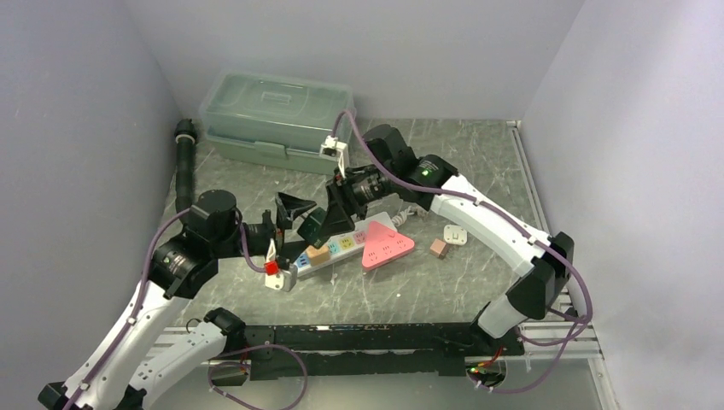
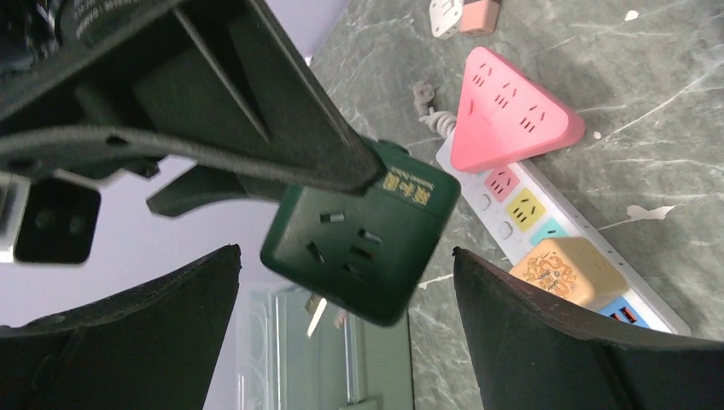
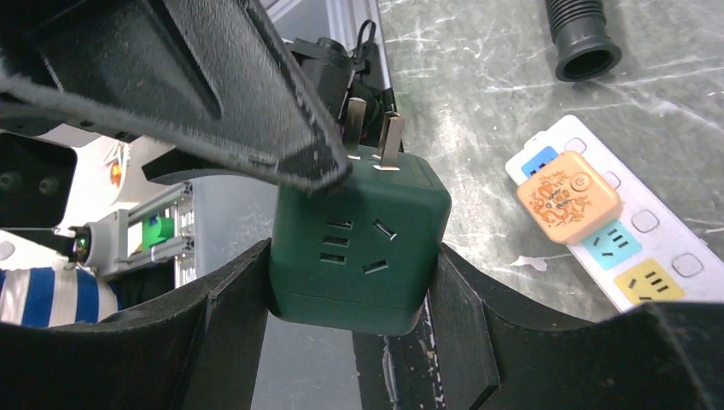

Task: Insert the plug
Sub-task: Pick up the plug from the center of the board.

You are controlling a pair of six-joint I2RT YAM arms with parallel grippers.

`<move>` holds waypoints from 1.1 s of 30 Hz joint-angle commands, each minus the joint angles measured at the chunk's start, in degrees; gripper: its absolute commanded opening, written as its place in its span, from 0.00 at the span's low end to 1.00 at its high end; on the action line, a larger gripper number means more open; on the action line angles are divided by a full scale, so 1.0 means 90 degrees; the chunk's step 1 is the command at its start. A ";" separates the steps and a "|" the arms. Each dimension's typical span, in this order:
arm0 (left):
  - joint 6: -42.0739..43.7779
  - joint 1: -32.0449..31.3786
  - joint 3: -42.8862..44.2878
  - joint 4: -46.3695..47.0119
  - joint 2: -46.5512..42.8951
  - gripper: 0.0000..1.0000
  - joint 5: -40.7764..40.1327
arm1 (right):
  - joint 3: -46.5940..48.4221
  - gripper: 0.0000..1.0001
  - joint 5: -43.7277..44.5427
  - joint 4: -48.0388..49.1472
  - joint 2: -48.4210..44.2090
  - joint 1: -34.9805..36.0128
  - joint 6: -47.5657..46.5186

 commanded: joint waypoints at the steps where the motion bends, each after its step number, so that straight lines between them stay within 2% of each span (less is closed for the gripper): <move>1: 0.0587 -0.0022 0.0349 -0.0487 0.0182 1.00 0.0544 | 0.0471 0.30 -0.0234 -0.0017 0.0064 0.0130 -0.0256; 3: 0.0867 -0.0022 0.0449 -0.0860 0.0258 1.00 0.0571 | 0.0509 0.30 -0.0266 0.0035 0.0095 0.0169 -0.0252; 5: 0.0783 -0.0022 0.0418 -0.0796 0.0259 0.98 0.0582 | 0.0570 0.30 -0.0309 0.0015 0.0162 0.0204 -0.0267; 10: 0.1068 -0.0017 0.0651 -0.1229 0.0470 0.56 0.0577 | 0.0522 0.31 -0.0486 0.0167 0.0214 0.0249 -0.0200; 11: 0.1030 -0.0020 0.0719 -0.1289 0.0517 0.44 0.0568 | 0.0515 0.32 -0.0484 0.0191 0.0212 0.0267 -0.0193; 13: 0.0844 -0.0022 0.0802 -0.1245 0.0568 0.11 0.0594 | 0.0540 0.35 -0.0425 0.0160 0.0217 0.0307 -0.0220; 14: 0.0676 -0.0021 0.0811 -0.1134 0.0565 0.01 0.0610 | 0.0534 0.40 -0.0396 0.0147 0.0221 0.0313 -0.0224; 16: 0.0412 -0.0021 0.0804 -0.1028 0.0536 0.00 0.0651 | 0.0503 0.58 -0.0294 0.0167 0.0191 0.0314 -0.0212; 18: 0.0198 -0.0022 0.0853 -0.1130 0.0536 0.00 0.0700 | 0.0457 0.82 -0.0048 0.0169 0.0093 0.0314 -0.0239; 20: -0.0549 -0.0022 0.0970 -0.1136 0.0587 0.00 0.0669 | 0.0476 0.98 0.0467 0.0015 -0.0067 0.0290 -0.0404; 24: -0.3327 -0.0022 0.1473 -0.1370 0.1069 0.00 0.0533 | 0.0169 1.00 0.1235 0.0076 -0.0810 0.0207 -0.0787; 27: -0.4767 0.0020 0.1715 -0.1574 0.1393 0.00 0.0884 | -0.0314 1.00 0.1464 0.0489 -0.1486 0.0207 -0.0981; 33: -0.7069 0.0074 0.1192 -0.0173 0.1167 0.00 0.1546 | -0.0731 1.00 0.1107 0.0786 -0.2070 0.0207 -0.1071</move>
